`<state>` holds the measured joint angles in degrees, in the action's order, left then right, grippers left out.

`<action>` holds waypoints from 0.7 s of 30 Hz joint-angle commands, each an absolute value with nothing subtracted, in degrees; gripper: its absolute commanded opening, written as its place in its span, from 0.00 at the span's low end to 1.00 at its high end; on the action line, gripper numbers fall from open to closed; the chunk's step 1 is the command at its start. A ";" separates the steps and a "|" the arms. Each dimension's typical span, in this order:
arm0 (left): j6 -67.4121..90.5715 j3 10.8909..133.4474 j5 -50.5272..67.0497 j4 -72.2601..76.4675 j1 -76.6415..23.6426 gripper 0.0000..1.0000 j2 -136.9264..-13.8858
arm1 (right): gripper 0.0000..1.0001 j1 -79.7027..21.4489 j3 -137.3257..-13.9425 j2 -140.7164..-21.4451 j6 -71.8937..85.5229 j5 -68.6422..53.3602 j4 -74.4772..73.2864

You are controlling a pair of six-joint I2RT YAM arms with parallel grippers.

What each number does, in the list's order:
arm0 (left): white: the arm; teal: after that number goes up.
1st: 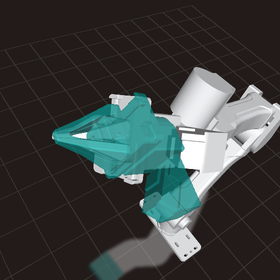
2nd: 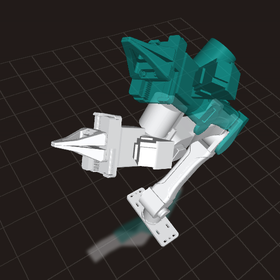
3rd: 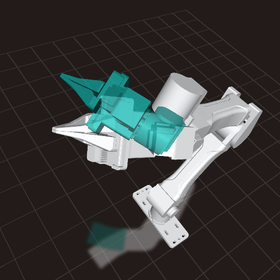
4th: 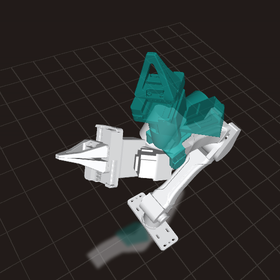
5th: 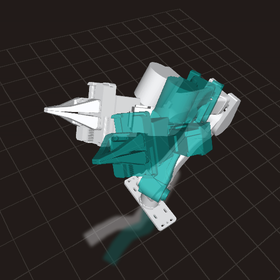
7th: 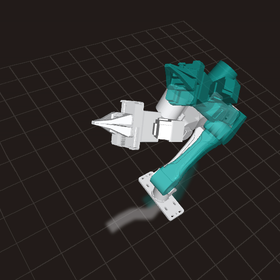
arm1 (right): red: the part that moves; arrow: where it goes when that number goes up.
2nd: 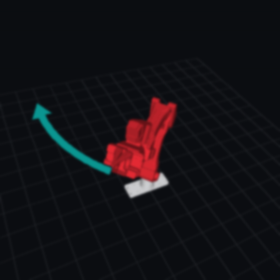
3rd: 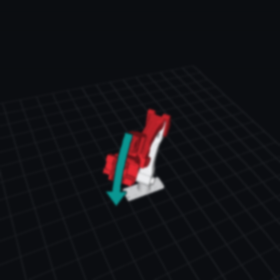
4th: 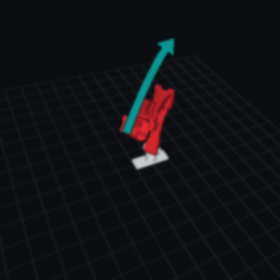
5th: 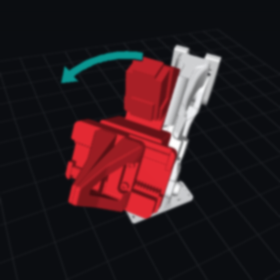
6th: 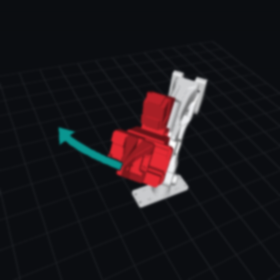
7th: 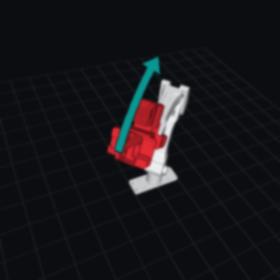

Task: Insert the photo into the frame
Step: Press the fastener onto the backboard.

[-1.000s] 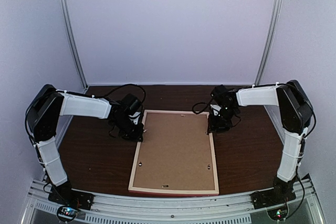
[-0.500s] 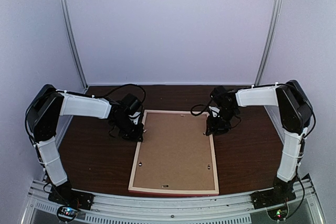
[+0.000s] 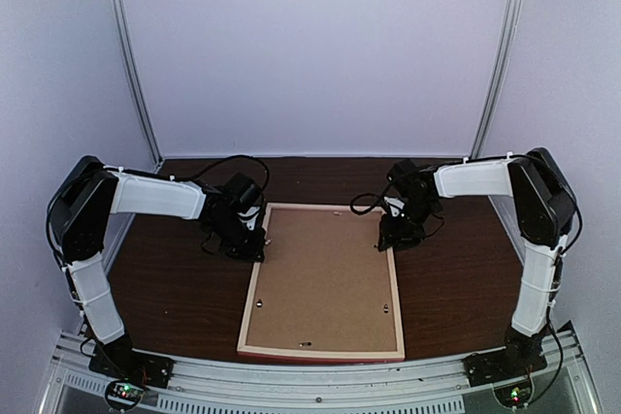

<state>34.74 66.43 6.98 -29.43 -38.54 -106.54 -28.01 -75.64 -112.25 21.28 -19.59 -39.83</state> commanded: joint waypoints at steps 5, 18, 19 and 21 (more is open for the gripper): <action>33.56 65.34 10.13 -27.56 -39.02 0.20 -107.20 | 0.47 -28.65 -76.70 -116.17 21.94 -19.54 -37.91; 33.55 65.13 10.18 -27.47 -39.02 0.20 -107.14 | 0.47 -28.01 -77.76 -117.35 23.67 -18.41 -36.00; 33.56 65.18 10.26 -27.49 -39.02 0.20 -107.14 | 0.47 -27.97 -77.86 -117.60 23.72 -18.51 -35.84; 33.44 65.17 10.33 -27.49 -39.02 0.20 -107.10 | 0.47 -27.74 -78.03 -117.97 23.98 -18.55 -35.58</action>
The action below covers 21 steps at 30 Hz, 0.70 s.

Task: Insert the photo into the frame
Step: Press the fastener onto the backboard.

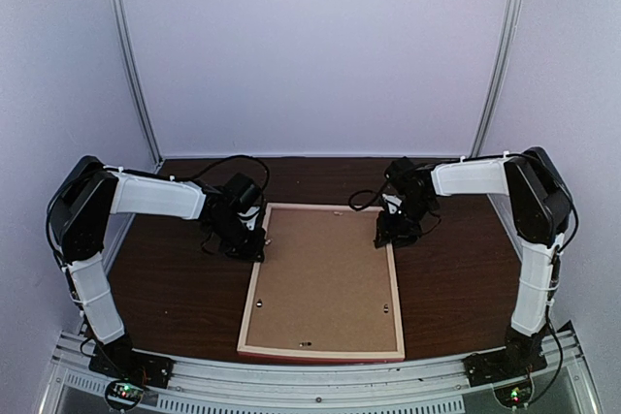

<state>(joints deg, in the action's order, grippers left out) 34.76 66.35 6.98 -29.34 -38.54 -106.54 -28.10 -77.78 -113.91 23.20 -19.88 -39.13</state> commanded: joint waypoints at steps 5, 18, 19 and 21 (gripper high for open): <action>33.39 65.13 10.31 -27.42 -39.02 0.20 -107.20 | 0.47 -27.27 -77.76 -118.37 24.61 -18.96 -34.52; 33.29 65.21 10.39 -27.47 -39.02 0.20 -107.27 | 0.42 -25.97 -77.11 -118.43 24.99 -19.24 -33.88; 33.31 65.28 10.41 -27.43 -39.02 0.20 -107.25 | 0.42 -25.87 -76.96 -118.40 24.98 -19.29 -33.84; 33.31 65.35 10.44 -27.48 -39.02 0.20 -107.25 | 0.41 -25.76 -76.70 -118.29 24.91 -19.43 -33.82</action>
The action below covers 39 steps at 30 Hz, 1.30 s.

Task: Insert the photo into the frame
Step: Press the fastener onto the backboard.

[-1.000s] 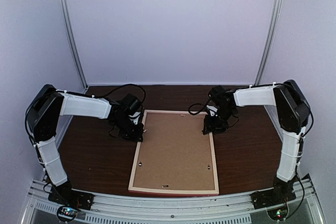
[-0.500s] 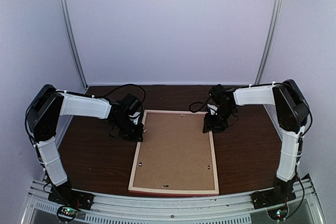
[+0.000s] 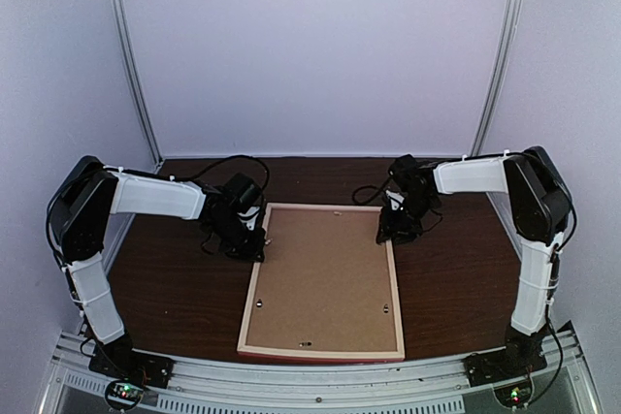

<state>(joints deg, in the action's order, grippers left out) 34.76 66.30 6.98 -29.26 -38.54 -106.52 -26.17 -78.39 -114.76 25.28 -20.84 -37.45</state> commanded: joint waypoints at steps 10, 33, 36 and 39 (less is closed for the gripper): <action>33.30 65.39 10.43 -27.54 -39.02 0.20 -107.40 | 0.34 -24.84 -75.26 -118.37 24.25 -21.75 -33.23; 33.31 65.22 10.49 -27.53 -39.02 0.20 -107.49 | 0.24 -23.64 -74.50 -118.86 23.85 -26.20 -32.40; 33.31 65.21 10.49 -27.51 -39.02 0.20 -107.40 | 0.32 -23.63 -74.66 -118.92 24.61 -26.09 -31.81; 33.35 65.21 10.51 -27.54 -39.02 0.20 -107.36 | 0.38 -23.73 -75.09 -118.91 25.11 -25.78 -31.47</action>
